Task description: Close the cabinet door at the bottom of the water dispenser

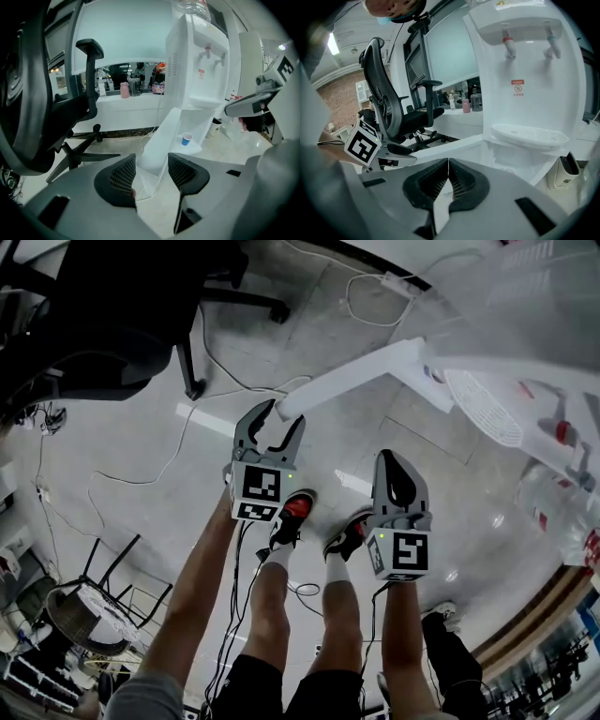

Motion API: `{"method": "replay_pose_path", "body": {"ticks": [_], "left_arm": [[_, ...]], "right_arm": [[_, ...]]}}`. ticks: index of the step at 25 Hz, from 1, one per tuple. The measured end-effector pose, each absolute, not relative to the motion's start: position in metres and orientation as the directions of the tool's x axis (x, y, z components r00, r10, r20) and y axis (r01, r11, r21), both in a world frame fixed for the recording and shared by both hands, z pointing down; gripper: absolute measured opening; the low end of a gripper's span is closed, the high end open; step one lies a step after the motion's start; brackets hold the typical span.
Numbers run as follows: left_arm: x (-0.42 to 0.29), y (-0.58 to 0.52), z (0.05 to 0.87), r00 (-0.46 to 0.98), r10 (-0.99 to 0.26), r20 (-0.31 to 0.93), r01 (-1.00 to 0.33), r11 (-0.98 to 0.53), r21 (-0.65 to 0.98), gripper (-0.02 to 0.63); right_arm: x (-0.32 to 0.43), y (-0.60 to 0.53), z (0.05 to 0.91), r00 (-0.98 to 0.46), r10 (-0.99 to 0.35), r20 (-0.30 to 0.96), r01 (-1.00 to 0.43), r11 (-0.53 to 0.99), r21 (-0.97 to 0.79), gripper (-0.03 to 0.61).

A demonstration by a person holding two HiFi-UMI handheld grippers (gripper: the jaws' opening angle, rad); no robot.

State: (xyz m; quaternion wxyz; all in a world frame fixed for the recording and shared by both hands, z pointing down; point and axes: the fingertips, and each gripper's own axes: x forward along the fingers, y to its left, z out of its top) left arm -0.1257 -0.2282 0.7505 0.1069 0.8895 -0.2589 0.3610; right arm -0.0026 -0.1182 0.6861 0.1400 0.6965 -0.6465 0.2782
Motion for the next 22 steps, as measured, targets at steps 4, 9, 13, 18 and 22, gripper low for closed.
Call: {"method": "replay_pose_path", "body": {"ticks": [4,9,13,18,22], "left_arm": [[-0.126,-0.228,0.751,0.597,-0.395,0.698,-0.544,-0.839,-0.01,0.218],[-0.127,-0.223,0.751,0.594,-0.396,0.701,-0.541,-0.841,-0.017,0.215],[-0.126,-0.213,0.751,0.589,-0.397,0.704,-0.544,-0.839,-0.018,0.21],[-0.125,-0.192,0.751,0.595,-0.385,0.705,-0.532,-0.846,-0.013,0.199],[-0.122,-0.175,0.751,0.603,-0.374,0.704,-0.513,-0.858,-0.017,0.192]], "right_arm": [[0.002,-0.113,0.686,0.021,-0.822,0.569,-0.976,-0.14,-0.167,0.02],[0.005,-0.103,0.684,0.035,-0.823,0.566,-0.974,-0.156,-0.167,0.02],[0.006,-0.094,0.681,0.05,-0.825,0.563,-0.971,-0.173,-0.167,0.02],[0.008,-0.076,0.681,0.066,-0.824,0.563,-0.966,-0.193,-0.17,0.02],[0.009,-0.058,0.682,0.088,-0.82,0.565,-0.959,-0.223,-0.174,0.02]]}}
